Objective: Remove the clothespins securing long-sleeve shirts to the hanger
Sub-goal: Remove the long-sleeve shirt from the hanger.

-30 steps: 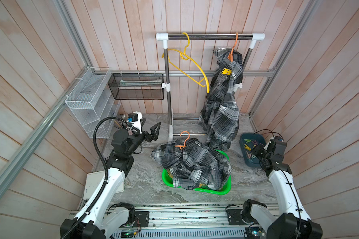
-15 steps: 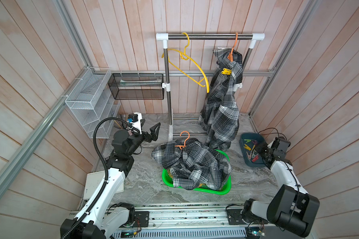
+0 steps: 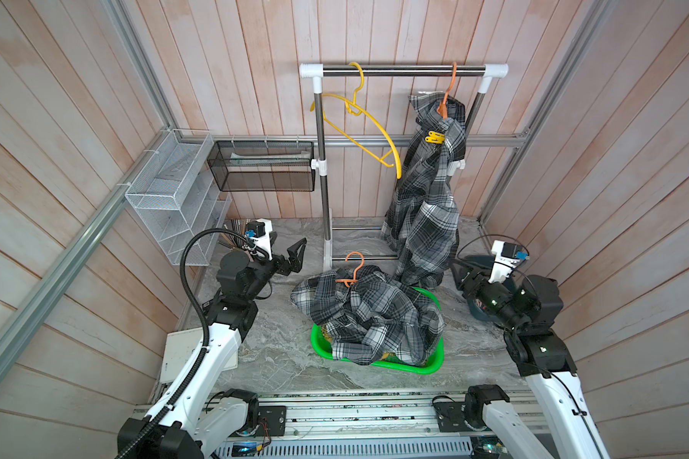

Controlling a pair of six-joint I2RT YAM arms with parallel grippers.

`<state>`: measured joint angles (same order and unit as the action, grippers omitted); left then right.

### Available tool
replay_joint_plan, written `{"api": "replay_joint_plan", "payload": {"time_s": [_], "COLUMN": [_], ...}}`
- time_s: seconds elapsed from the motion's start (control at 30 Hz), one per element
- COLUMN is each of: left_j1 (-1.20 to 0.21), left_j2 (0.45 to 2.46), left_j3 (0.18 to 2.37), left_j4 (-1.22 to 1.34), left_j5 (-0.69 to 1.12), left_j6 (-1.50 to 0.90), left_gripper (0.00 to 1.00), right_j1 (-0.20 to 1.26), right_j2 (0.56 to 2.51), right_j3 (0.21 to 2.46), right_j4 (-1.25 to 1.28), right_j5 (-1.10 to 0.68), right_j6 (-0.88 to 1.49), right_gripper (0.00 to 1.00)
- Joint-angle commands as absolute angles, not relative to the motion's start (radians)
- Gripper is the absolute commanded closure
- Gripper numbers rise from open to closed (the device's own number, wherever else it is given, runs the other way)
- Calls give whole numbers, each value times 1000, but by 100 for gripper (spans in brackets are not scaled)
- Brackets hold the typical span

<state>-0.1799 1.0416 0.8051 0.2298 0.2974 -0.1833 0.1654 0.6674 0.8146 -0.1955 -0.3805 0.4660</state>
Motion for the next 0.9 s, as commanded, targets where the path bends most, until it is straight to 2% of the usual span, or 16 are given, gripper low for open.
{"api": "replay_joint_plan", "payload": {"time_s": [0.0,0.17,0.27,0.6,0.87], "left_j1": [-171,-166,-161,-131,-115], "left_j2": [1036,1030,1022,1014,1005], "left_j3": [784,781,775,769,761], "left_j4": [244,241,240,246,253], "left_j5": [276,278,266,287,295], "left_j6": [-170,-179,-175,-200,-208], "left_gripper": [0,0,0,0,0], "right_j1": [312,551,624,611,566], "right_j2": [711,897,1043,1385,1528], "right_j3": [837,937,1008,1162,1193], "right_j4": [-233,-258,-268,-211,-74], "right_j5": [-407,-293,-273,-306,-434], "right_j6": [434,384,371,395,429], "right_gripper": [54,54,54,54,55]}}
